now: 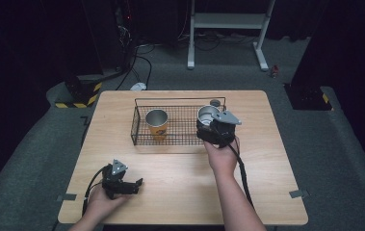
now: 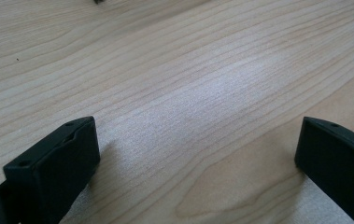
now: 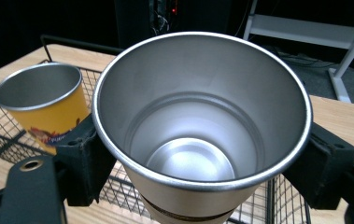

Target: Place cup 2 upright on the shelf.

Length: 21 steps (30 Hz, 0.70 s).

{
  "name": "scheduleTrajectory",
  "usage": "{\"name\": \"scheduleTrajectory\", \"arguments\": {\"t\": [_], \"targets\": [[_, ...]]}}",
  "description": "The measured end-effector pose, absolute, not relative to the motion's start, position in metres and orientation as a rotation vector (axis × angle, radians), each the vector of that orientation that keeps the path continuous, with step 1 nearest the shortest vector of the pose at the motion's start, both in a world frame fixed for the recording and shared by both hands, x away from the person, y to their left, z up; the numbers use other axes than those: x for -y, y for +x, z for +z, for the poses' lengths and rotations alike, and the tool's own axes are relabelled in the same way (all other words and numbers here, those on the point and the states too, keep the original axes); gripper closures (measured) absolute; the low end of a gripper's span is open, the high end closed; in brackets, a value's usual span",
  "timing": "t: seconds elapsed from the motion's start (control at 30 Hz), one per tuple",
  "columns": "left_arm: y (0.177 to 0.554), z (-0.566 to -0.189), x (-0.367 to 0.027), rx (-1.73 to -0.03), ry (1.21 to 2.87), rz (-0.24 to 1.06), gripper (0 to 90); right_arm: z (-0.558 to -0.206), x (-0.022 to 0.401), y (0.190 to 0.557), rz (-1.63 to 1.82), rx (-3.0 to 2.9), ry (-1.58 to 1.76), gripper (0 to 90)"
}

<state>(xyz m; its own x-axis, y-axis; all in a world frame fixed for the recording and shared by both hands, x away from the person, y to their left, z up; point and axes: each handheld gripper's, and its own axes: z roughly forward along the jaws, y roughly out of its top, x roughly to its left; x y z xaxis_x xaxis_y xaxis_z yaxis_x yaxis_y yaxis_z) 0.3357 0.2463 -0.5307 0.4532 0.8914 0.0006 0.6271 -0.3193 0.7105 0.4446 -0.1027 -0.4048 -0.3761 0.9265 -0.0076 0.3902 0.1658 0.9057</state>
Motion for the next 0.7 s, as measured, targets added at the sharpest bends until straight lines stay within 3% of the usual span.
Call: {"name": "scheduleTrajectory", "arguments": {"t": [0.7], "targets": [[0.336,-0.531,-0.246,-1.263,2.060,0.527,0.2,-0.401,0.089,0.487,1.096,-1.865,1.289,18.6]]}}
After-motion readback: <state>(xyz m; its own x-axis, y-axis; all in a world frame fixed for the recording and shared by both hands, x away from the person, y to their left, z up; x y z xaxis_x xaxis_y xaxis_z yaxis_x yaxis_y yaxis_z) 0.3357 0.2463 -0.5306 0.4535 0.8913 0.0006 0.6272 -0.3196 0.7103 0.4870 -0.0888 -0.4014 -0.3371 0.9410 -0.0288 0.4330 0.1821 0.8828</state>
